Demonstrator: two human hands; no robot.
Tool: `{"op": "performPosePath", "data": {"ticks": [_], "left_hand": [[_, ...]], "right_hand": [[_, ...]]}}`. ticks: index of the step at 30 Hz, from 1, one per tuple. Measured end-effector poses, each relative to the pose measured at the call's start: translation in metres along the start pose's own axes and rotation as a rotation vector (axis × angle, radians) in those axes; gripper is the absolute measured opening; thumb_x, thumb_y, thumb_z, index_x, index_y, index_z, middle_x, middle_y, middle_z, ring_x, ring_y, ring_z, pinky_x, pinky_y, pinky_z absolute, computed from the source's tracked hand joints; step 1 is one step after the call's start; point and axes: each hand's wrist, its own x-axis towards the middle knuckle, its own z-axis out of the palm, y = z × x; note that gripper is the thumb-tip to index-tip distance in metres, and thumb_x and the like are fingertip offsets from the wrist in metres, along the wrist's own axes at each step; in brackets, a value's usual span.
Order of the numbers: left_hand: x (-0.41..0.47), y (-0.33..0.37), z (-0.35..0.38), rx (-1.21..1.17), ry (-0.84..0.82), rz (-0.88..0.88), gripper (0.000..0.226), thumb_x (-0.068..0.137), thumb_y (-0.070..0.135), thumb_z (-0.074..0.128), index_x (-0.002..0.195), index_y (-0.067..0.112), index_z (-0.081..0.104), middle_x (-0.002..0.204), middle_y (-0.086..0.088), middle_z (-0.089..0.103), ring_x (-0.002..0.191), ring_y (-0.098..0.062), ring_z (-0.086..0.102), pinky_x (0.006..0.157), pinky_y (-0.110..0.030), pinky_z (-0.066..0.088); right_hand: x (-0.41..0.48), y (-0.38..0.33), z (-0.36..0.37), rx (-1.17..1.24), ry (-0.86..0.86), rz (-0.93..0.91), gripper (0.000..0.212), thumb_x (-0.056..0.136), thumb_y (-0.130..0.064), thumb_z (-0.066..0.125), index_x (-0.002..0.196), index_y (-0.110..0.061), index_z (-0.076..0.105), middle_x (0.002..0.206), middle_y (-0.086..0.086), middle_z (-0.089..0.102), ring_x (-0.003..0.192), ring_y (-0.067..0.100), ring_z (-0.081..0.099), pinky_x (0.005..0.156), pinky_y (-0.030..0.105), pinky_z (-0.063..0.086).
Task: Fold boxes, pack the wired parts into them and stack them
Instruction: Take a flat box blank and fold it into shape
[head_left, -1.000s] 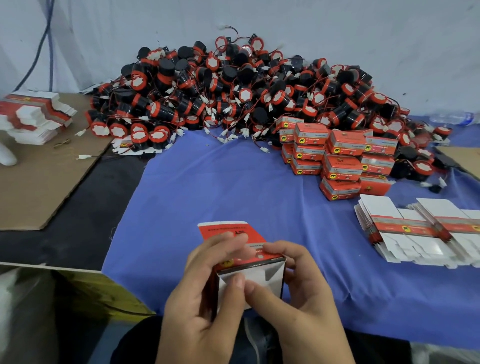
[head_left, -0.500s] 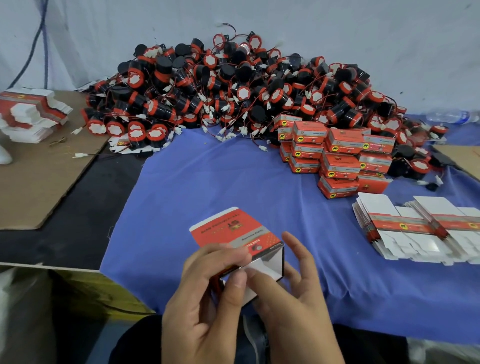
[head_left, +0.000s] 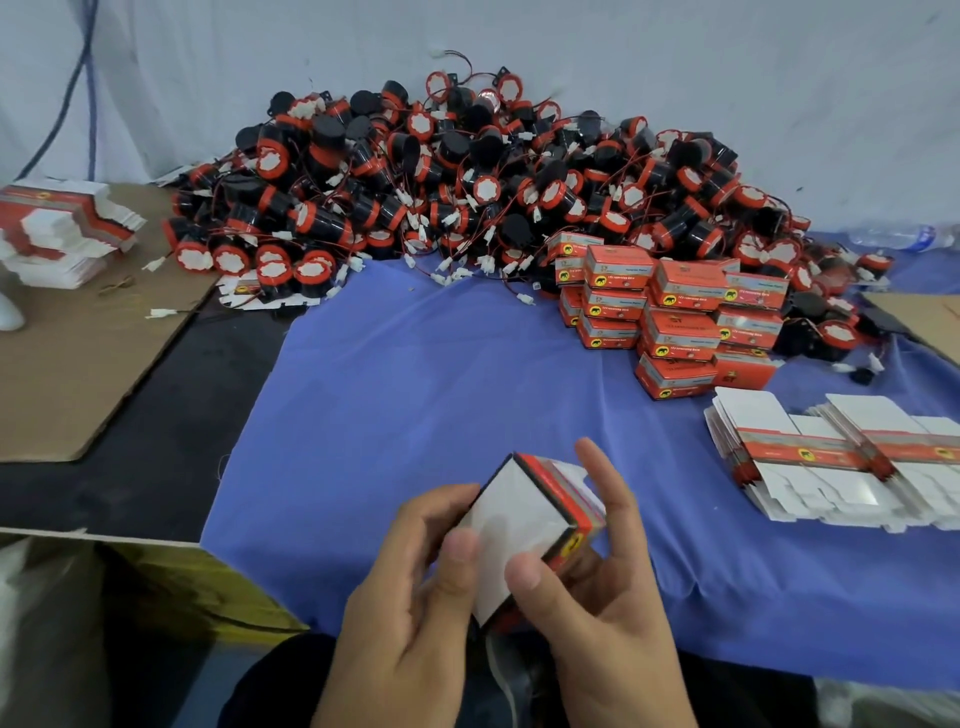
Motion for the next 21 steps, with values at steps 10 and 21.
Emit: {"op": "performPosePath", "data": {"ticks": [10,21], "left_hand": [[0.037,-0.019,-0.032,-0.145,-0.157,0.024,0.054,0.063,0.034,0.084,0.111,0.035,0.059,0.109,0.0,0.074,0.101,-0.024,0.073,0.079,-0.025,0.059],[0.089,-0.104,-0.024,0.344,0.0,0.057,0.042,0.082,0.006,0.08,0.107,0.036,0.065,0.107,0.03,0.068,0.101,0.008,0.064,0.091,-0.022,0.055]], "right_hand": [[0.009,0.0,-0.019,-1.051,0.187,-0.493,0.114,0.065,-0.04,0.089,0.157,-0.038,0.022,0.154,-0.021,0.037,0.144,0.001,0.032,0.113,0.025,0.036],[0.067,0.068,-0.053,-0.845,0.183,-0.05,0.03,0.084,-0.007,0.077,0.096,-0.032,0.065,0.094,-0.021,0.073,0.091,-0.002,0.069,0.084,0.022,0.055]]}}
